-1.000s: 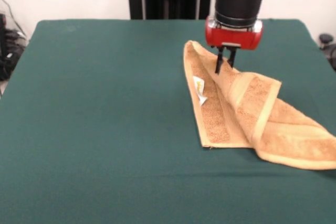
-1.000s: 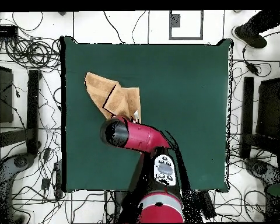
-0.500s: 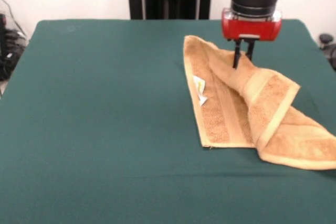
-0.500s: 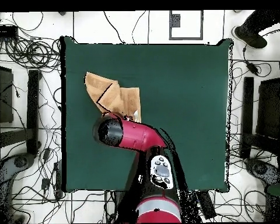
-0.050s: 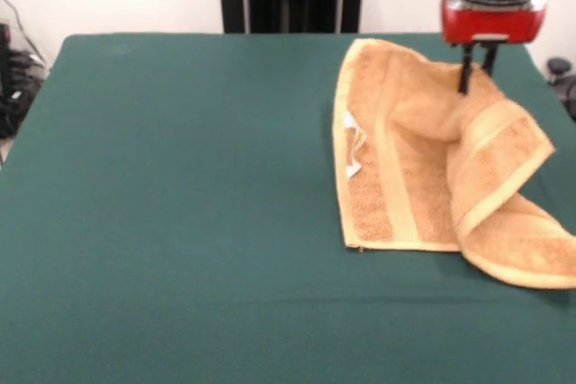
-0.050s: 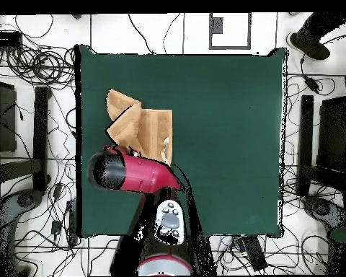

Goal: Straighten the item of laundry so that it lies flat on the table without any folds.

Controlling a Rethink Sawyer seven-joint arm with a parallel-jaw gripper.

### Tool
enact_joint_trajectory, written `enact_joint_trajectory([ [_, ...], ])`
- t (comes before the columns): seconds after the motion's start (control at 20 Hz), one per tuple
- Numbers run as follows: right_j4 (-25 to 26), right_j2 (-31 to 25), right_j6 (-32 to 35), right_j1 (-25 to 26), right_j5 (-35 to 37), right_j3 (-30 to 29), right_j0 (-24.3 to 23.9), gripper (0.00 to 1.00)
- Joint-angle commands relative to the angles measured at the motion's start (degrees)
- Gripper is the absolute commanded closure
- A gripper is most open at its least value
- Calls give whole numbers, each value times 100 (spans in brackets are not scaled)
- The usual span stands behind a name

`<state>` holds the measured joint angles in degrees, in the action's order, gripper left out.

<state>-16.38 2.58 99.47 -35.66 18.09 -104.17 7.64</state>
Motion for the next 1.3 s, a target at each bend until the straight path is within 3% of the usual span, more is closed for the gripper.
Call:
enact_joint_trajectory([
  [0.05,-718,-866,1875,-241,-207,-1178,61,100],
  [0.3,-882,-1556,2000,-453,-1036,-1923,-214,100],
  [0.45,-780,-2255,2156,-460,-1660,-2386,-665,100],
  [0.55,-657,-2436,2287,-456,-1889,-2545,-766,100],
  [1.1,-938,-2011,3036,-614,-2152,-2678,-16,100],
  [1.2,-1026,-1776,3050,-632,-2022,-2584,217,100],
  [1.3,-1127,-1102,2796,-666,-1488,-2318,682,100],
])
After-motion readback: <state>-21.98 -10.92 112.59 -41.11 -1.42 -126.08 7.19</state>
